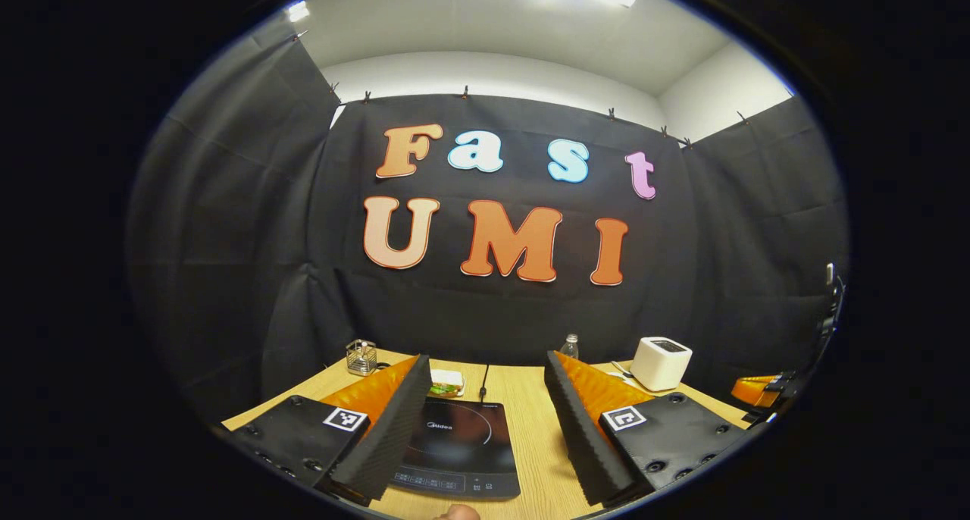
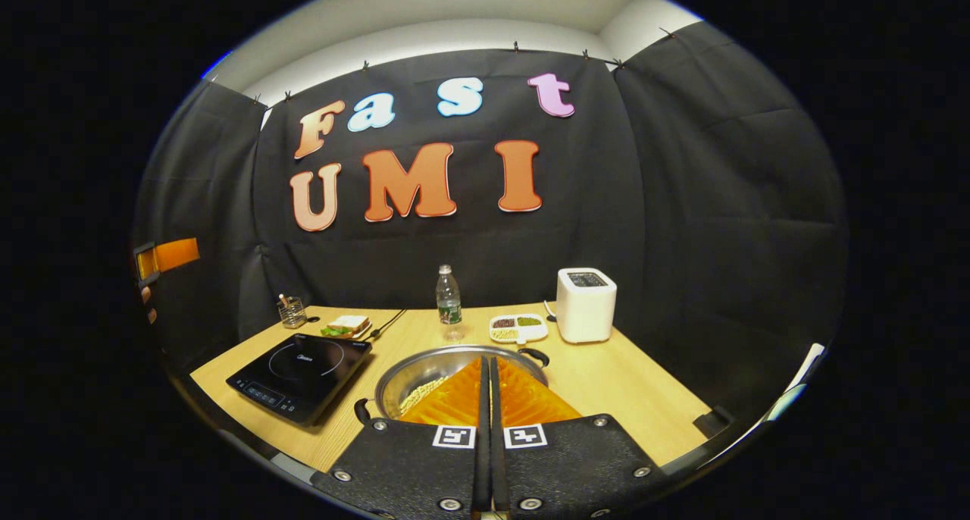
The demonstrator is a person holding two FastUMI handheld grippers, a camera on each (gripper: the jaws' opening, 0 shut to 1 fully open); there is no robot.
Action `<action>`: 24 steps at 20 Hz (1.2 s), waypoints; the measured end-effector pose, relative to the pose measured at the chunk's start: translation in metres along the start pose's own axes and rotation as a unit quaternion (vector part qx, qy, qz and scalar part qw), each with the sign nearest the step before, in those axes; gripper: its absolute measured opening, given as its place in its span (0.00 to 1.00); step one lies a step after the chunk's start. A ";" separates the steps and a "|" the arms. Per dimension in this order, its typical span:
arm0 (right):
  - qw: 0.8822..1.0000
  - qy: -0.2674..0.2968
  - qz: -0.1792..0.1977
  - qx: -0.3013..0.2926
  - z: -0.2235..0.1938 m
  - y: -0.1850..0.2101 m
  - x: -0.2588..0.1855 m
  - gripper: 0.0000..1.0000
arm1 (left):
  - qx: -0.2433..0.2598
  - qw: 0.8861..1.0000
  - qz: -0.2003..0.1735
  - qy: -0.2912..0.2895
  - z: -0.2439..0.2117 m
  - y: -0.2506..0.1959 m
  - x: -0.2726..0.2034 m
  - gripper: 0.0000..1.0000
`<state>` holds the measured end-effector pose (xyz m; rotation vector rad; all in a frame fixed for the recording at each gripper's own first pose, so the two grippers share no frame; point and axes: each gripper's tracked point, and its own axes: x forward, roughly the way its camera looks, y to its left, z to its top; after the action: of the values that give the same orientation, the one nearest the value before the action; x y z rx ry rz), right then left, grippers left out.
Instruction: First push the handle of the pot to place it horizontally, then grasp the pot with both hands and set it on the induction cooktop.
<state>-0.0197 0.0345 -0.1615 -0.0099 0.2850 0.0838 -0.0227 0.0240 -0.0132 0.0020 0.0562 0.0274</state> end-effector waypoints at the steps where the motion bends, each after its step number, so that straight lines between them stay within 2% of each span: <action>1: 1.000 0.009 0.008 0.001 -0.010 0.007 0.000 0.00 | 0.001 1.000 0.001 0.001 -0.002 0.001 0.001 0.97; 15: 0.989 0.115 0.091 -0.028 -0.113 0.085 0.003 0.00 | -0.004 0.999 0.012 0.029 -0.026 0.023 0.011 0.97; 24: 0.978 0.169 0.114 -0.045 -0.159 0.111 0.021 0.00 | 0.003 0.999 0.014 0.036 -0.033 0.026 0.016 0.97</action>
<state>-0.0536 0.1439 -0.3199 -0.0812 0.6229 0.3246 -0.0089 0.0503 -0.0467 0.0071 0.1286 0.0559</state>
